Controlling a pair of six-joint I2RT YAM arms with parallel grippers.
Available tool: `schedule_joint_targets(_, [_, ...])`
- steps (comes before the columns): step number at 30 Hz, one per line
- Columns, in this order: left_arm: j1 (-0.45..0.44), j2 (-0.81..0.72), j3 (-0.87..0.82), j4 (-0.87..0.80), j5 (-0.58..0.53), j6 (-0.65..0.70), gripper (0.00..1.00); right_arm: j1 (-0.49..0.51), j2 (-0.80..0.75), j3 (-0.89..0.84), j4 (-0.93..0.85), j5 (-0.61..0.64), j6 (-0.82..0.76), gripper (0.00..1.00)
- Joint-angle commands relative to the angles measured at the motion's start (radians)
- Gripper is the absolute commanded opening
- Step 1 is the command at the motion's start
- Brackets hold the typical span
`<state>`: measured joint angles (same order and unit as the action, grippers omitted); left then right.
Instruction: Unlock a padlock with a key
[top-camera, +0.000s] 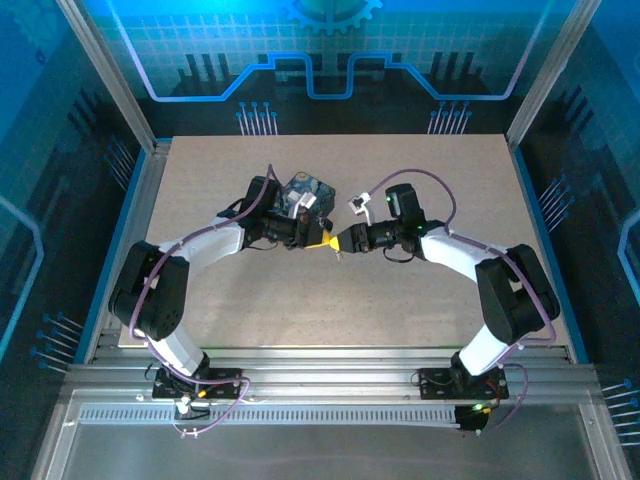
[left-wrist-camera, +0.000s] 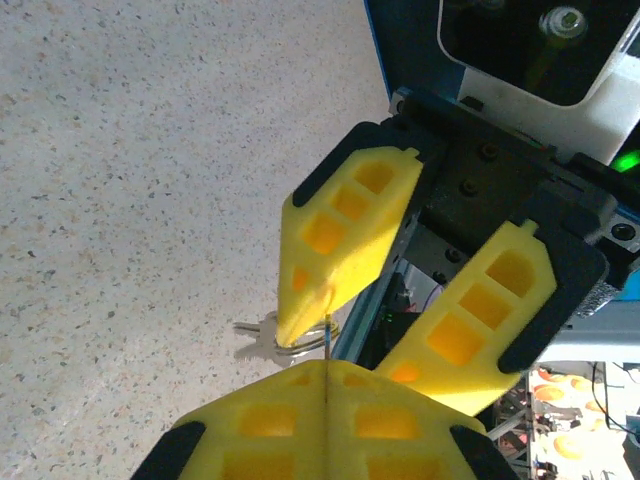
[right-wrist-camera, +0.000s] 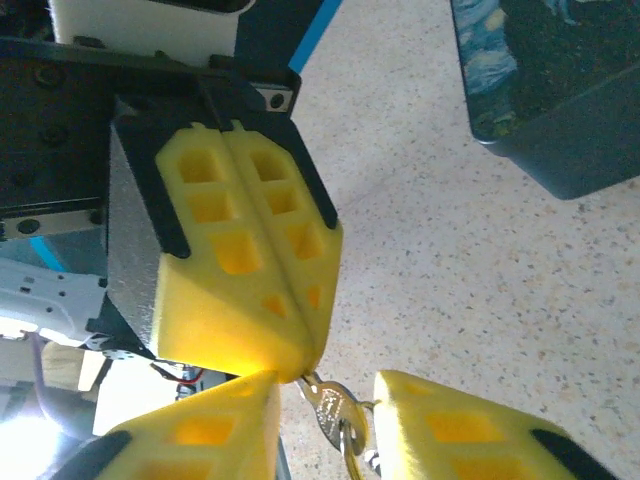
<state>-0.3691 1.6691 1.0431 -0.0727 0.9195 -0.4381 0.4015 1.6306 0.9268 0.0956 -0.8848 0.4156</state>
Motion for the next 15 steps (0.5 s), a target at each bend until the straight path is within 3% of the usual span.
schedule_joint_targets(1, [0.006, -0.016, 0.002, 0.024, 0.060, 0.014, 0.00, -0.016, 0.010, -0.012, 0.067, -0.074, 0.005, 0.24])
schedule_joint_targets(10, [0.007, -0.019, -0.012, 0.056, 0.078, 0.003, 0.00, -0.045, -0.031, -0.104, 0.209, -0.174, 0.074, 0.01])
schedule_joint_targets(15, [0.008, -0.003, -0.012, 0.088, 0.076, -0.022, 0.00, -0.037, -0.062, -0.145, 0.255, -0.191, 0.102, 0.00])
